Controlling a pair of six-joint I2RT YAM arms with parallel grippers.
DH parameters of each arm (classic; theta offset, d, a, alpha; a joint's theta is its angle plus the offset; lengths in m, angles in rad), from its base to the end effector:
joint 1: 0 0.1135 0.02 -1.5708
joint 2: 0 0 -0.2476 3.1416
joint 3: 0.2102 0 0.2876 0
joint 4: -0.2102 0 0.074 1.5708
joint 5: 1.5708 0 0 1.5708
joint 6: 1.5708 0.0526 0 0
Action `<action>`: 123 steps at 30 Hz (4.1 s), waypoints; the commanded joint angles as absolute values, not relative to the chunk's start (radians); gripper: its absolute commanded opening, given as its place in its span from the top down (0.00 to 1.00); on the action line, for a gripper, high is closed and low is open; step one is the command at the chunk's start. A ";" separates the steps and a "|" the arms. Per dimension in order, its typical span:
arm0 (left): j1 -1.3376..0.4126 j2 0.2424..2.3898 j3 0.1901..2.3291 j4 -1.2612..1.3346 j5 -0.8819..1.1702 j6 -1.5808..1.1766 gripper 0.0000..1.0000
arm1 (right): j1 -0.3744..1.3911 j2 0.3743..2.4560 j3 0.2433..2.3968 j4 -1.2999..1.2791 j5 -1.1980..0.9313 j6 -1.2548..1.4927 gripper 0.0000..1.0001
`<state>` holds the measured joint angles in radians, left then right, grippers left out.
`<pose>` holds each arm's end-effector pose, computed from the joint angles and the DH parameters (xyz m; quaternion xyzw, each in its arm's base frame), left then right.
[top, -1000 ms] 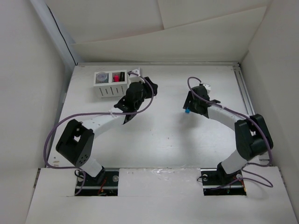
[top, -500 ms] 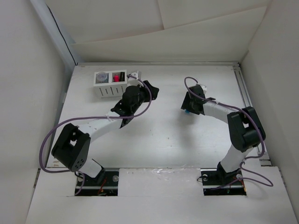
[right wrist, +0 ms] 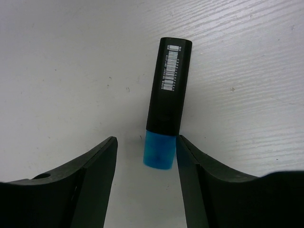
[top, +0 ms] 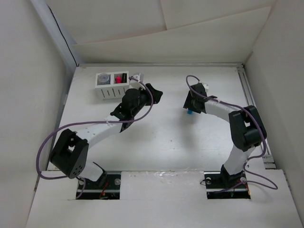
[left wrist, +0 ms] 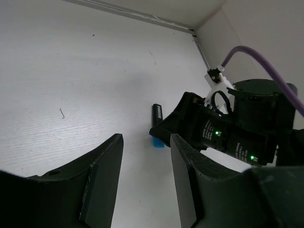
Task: Sort the stationery into containers
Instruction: Pick up the pen from the center of the board.
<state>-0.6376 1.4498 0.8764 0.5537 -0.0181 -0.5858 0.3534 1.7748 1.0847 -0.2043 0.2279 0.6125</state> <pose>0.3103 -0.2287 0.2546 0.0122 0.7139 -0.3967 0.5768 0.3828 0.1286 0.1255 0.1585 0.9245 0.0581 0.3418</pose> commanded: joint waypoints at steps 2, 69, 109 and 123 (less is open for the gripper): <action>-0.635 1.336 0.848 0.598 -0.002 -0.586 0.59 | 0.356 1.787 1.144 -0.256 0.239 0.594 0.42; -0.449 1.514 0.784 0.618 0.460 -0.704 0.42 | 0.660 1.505 1.040 -0.179 0.005 0.500 0.83; -0.449 1.562 0.853 0.556 0.324 -0.680 0.97 | 0.744 1.485 1.109 -0.160 -0.044 0.463 0.37; -0.238 1.448 0.945 0.457 0.244 -0.675 0.98 | 0.661 1.298 1.025 -0.189 -0.006 0.445 0.27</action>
<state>-0.3584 1.5162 0.8951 0.4355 0.2581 -0.6487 0.6991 1.3327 1.0527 -0.2066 -0.0326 0.4641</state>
